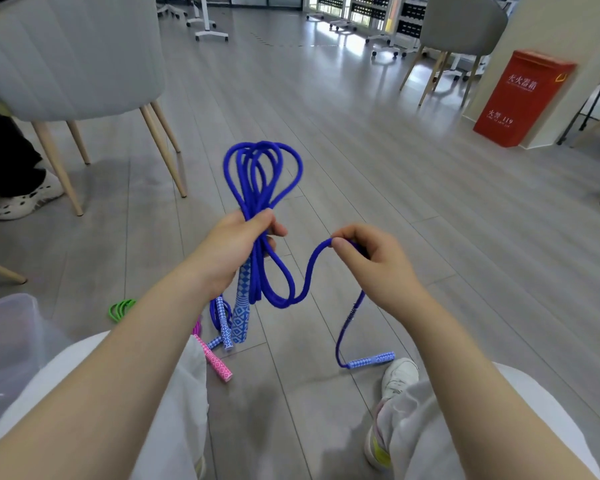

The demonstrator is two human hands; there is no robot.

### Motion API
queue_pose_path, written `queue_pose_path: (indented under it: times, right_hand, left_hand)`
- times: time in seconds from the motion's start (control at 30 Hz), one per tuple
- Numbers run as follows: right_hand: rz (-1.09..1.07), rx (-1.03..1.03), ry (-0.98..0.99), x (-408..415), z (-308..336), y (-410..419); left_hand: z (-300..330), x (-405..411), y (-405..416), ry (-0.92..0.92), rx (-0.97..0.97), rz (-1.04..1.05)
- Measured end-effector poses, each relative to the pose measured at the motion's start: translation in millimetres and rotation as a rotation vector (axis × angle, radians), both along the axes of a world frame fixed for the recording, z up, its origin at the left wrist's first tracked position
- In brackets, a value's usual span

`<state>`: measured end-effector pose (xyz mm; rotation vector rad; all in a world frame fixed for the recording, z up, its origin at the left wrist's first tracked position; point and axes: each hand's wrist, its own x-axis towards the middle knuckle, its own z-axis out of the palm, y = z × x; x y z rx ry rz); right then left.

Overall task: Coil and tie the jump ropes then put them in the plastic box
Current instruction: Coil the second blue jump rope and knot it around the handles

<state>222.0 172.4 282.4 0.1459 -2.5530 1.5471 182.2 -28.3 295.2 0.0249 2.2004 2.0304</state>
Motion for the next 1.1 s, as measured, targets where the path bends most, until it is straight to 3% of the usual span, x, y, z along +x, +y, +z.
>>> queue_pose_path:
  times: [0.23,0.4,0.6,0.77,0.93,1.1]
  right_hand:
    - [0.127,0.072,0.139,3,-4,-13]
    - [0.052,0.084,0.168,3,-11,-16]
    - [-0.023,0.089,0.157,4,-12,-16]
    - [-0.057,0.007,0.104,1,-10,-14]
    - [-0.074,0.076,-0.043,1,-10,-6]
    - [0.128,-0.007,-0.199,5,0,-1]
  left_hand:
    - [-10,12,17,-0.083,-0.058,-0.234]
    - [-10,16,24,-0.207,0.122,-0.263]
    - [-12,18,22,-0.182,0.114,-0.382]
    - [-13,17,20,-0.197,0.116,-0.464]
    - [-10,18,19,-0.234,0.121,-0.533]
    - [-6,17,13,-0.23,0.165,-0.585]
